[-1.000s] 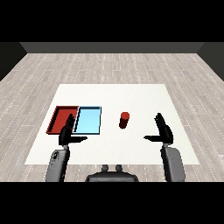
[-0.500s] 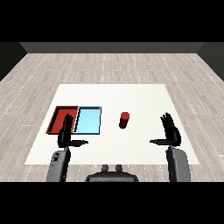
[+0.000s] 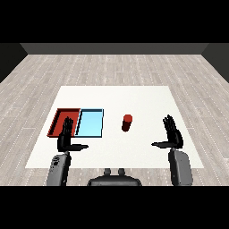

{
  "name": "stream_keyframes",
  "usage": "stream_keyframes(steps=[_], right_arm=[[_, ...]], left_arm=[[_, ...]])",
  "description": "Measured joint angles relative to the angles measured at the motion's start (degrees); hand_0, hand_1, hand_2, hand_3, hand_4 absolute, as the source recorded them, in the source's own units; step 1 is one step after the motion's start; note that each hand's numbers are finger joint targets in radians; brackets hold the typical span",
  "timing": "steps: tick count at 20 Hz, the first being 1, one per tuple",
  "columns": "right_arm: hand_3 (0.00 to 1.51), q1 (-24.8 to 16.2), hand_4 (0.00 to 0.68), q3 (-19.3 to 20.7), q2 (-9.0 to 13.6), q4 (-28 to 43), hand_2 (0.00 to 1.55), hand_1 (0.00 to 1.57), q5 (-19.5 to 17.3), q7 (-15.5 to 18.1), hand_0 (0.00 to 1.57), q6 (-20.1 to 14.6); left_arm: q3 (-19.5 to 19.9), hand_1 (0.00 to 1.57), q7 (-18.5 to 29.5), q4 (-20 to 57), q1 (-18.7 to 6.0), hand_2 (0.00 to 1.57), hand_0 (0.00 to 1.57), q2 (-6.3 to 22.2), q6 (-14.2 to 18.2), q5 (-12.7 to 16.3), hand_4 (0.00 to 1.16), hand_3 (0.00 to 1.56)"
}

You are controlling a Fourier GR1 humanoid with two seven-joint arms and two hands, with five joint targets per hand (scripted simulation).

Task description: Pick the red can and put it in the red box

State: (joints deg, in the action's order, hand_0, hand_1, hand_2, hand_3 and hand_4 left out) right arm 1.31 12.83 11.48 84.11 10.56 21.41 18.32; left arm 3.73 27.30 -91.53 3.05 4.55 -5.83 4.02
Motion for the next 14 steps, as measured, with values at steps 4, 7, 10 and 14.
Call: stream_keyframes(steps=[4, 7, 10, 14], right_arm=[[0.0, 1.4, 0.0, 0.1, -0.2, 0.1, 0.0, 0.0, 1.2, -2.6, 0.0, 0.0], [0.0, 2.8, 0.0, 0.1, -0.5, -1.2, 0.0, 0.0, 2.0, -3.9, 0.0, 0.1], [0.0, 4.2, 0.0, -0.7, -1.5, -1.9, 0.0, 0.0, 1.8, -5.1, 0.0, -1.1], [0.0, 6.0, 0.0, -2.0, -3.0, -4.5, 0.0, 0.0, 1.0, -4.5, 0.0, -1.8]], left_arm=[[-0.2, 0.0, -0.1, 0.8, -1.5, 0.0, 0.0, -0.9, 1.1, -0.8, 0.0, 0.0], [-0.7, 0.0, 0.0, -0.7, -0.4, 0.0, 0.0, -1.1, 1.2, -1.3, 0.0, 0.0], [-1.0, 0.0, 0.1, -1.7, 0.9, 0.0, 0.0, -1.4, 1.1, -1.5, 0.0, 0.0], [-0.4, 0.0, 0.6, -1.4, 0.6, 0.0, 0.0, -1.0, 0.4, -1.0, 0.0, 0.0]])
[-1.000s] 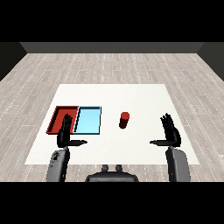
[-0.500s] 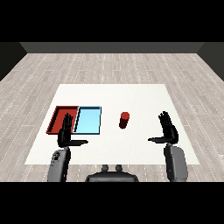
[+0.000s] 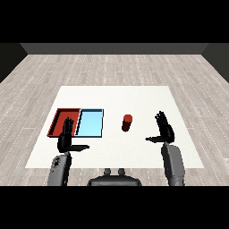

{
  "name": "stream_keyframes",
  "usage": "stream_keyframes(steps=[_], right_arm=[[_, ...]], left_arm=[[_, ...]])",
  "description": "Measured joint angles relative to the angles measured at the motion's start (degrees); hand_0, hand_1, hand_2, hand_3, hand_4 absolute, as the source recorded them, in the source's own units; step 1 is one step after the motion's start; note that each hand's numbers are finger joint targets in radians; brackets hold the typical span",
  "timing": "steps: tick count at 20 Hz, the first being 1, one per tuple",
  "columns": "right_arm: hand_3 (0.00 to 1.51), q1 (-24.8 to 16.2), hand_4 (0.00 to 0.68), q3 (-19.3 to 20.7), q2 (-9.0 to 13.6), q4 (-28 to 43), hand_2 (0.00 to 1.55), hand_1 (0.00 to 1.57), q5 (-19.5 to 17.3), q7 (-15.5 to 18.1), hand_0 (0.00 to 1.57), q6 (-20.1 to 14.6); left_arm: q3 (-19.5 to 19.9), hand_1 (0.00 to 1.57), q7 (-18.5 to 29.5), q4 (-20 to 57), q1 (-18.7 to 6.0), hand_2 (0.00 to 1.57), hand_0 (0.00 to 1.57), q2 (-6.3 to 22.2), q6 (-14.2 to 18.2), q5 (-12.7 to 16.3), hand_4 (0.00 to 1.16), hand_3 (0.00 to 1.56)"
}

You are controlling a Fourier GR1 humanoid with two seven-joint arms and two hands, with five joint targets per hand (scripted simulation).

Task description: Pick the red can and put it in the red box

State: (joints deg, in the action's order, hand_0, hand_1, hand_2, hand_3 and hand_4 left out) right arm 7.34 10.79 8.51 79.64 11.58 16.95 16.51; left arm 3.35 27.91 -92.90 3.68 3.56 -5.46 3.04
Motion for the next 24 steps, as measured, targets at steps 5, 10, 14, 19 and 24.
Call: stream_keyframes(steps=[5, 10, 14, 19, 24], right_arm=[[0.0, 0.8, 0.0, -1.0, -0.7, -0.1, 0.0, 0.0, 0.5, -2.2, 0.0, -0.3], [0.0, 2.4, 0.0, -2.7, -2.6, -2.2, 0.0, 0.0, 0.2, -2.2, 0.0, -1.1], [0.0, 4.6, 0.0, -3.4, -3.5, -7.3, 0.0, 0.0, -0.5, 0.4, 0.0, -0.9], [0.0, 6.6, 0.0, -4.2, -4.4, -8.7, 0.0, 0.0, -0.3, -1.0, 0.0, -2.2], [0.0, 9.9, 0.0, -4.2, -5.4, -16.2, 0.0, 0.0, -2.1, 4.3, 0.0, -3.6]], left_arm=[[0.9, 0.0, 0.6, 1.8, -1.4, 0.0, 0.0, -0.1, 0.2, 0.2, 0.0, 0.0], [2.0, 0.0, 0.1, 1.8, -2.7, 0.0, 0.0, 0.6, -0.2, 1.1, 0.0, 0.0], [1.1, 0.0, 0.0, 1.2, -1.9, 0.0, 0.0, -0.3, 0.1, 0.7, 0.0, 0.0], [2.0, 0.0, -0.5, 0.4, -1.2, 0.0, 0.0, 0.6, -1.1, 1.8, 0.0, 0.0], [2.4, 0.0, -1.0, 0.6, -1.6, 0.0, 0.0, 0.5, -1.2, 2.3, 0.0, 0.0]])
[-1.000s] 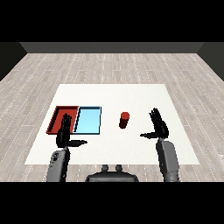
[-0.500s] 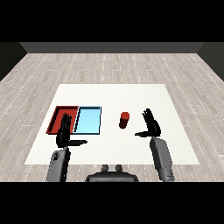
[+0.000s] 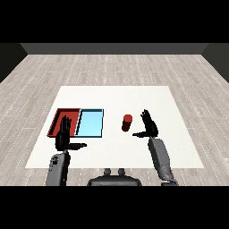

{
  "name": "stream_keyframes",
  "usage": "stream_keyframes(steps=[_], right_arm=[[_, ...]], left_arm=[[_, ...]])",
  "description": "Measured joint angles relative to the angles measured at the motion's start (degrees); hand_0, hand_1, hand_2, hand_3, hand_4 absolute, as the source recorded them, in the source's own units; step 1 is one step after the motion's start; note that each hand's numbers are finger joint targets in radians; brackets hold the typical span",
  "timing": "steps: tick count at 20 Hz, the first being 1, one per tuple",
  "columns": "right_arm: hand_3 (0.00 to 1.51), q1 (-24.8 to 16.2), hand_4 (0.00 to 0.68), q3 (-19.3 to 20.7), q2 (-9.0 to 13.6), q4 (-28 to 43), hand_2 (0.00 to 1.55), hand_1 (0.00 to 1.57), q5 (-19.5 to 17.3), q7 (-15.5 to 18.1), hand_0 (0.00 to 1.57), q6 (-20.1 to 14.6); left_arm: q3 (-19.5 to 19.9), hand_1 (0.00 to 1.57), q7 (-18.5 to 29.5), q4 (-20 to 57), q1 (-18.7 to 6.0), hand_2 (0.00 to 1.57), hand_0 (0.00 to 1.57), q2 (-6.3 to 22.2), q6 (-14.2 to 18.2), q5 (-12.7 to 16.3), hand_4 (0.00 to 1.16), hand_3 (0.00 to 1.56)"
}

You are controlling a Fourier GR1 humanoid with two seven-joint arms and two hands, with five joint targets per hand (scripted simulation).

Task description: Pick the red can and put it in the red box

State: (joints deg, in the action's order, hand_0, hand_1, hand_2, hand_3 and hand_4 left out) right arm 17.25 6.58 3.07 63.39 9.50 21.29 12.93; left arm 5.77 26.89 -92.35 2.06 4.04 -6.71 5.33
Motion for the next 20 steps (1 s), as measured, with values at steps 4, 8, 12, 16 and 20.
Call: stream_keyframes(steps=[4, 8, 12, 16, 20], right_arm=[[0.0, 1.1, 0.0, -0.8, -1.0, -3.6, 0.0, 0.0, -1.2, 2.5, 0.0, -1.0], [0.0, 2.8, 0.0, -1.6, -1.6, -7.0, 0.0, 0.0, -0.8, 3.9, 0.0, -1.8], [0.0, 4.6, 0.0, -1.3, -2.0, -10.9, 0.0, 0.0, -0.6, 5.6, 0.0, -2.1], [0.0, 5.2, 0.0, -2.1, -2.1, -11.4, 0.0, 0.0, 0.2, 5.6, 0.0, -2.5], [0.0, 7.0, 0.0, -1.6, -2.3, -16.4, 0.0, 0.0, 0.4, 7.8, 0.0, -2.1]], left_arm=[[-0.4, 0.0, -1.1, -2.2, 1.5, 0.0, 0.0, -0.3, -0.4, 0.5, 0.0, 0.0], [0.4, 0.0, -0.5, -1.0, 0.5, 0.0, 0.0, -0.1, -0.6, 1.0, 0.0, 0.0], [0.1, 0.0, -0.8, -1.1, 0.2, 0.0, 0.0, -0.6, -0.1, 0.6, 0.0, 0.0], [1.4, 0.0, -2.1, -1.5, -0.6, 0.0, 0.0, 0.4, -0.8, 1.9, 0.0, 0.0], [1.7, 0.0, -1.4, -0.6, -0.5, 0.0, 0.0, 0.7, -1.4, 1.9, 0.0, 0.0]])
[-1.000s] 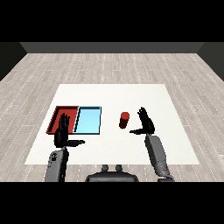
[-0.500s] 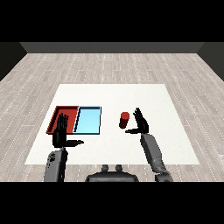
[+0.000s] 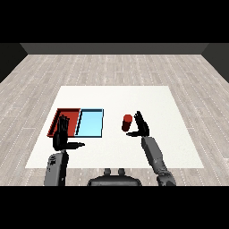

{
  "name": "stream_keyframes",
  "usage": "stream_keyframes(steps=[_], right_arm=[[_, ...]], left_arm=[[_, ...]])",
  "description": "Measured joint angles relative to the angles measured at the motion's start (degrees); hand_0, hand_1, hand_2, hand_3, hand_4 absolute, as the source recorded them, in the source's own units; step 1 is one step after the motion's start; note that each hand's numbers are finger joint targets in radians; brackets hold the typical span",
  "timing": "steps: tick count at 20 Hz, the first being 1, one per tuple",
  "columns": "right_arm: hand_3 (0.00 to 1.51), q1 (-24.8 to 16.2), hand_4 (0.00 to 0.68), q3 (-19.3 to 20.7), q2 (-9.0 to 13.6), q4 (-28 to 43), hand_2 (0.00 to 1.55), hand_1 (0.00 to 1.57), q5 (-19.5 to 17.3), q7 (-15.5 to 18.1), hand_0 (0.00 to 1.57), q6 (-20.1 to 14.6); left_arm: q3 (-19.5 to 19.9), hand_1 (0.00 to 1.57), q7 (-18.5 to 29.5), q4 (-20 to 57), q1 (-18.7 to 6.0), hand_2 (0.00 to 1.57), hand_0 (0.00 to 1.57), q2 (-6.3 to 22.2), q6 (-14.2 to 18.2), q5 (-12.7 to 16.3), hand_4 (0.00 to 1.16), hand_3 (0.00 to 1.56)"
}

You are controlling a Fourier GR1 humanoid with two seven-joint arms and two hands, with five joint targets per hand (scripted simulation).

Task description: Pick the red can and put it in the red box

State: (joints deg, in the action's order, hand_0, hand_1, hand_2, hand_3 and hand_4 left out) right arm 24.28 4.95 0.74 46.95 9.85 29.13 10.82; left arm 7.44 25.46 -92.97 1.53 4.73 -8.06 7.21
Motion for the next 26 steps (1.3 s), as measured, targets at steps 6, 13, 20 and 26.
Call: stream_keyframes(steps=[6, 13, 20, 26], right_arm=[[0.0, 3.7, 0.0, 0.3, 0.0, -4.0, 0.0, 0.0, 0.9, 0.2, 0.0, -1.1], [0.0, 6.2, 0.0, -0.8, -0.2, -9.7, 0.0, 0.0, 1.6, 2.8, 0.0, -1.7], [0.0, 12.3, 0.0, -2.9, -0.5, -15.9, 0.0, 0.0, 4.4, 3.6, 0.0, -4.2], [0.0, 16.1, 0.0, -3.9, -0.5, -22.5, 0.0, 0.0, 6.6, 5.8, 0.0, -4.2]], left_arm=[[-1.0, 0.0, 1.3, 0.5, 0.9, 0.0, 0.0, -1.2, 0.7, -1.2, 0.0, 0.0], [-1.0, 0.0, 1.3, -1.0, 1.9, 0.0, 0.0, -1.3, 0.6, -1.0, 0.0, 0.0], [0.2, 0.0, -0.4, -0.6, 0.0, 0.0, 0.0, -0.2, 0.0, 0.4, 0.0, 0.0], [0.5, 0.0, -0.4, 0.4, -1.1, 0.0, 0.0, -0.3, 0.4, 0.4, 0.0, 0.0]])
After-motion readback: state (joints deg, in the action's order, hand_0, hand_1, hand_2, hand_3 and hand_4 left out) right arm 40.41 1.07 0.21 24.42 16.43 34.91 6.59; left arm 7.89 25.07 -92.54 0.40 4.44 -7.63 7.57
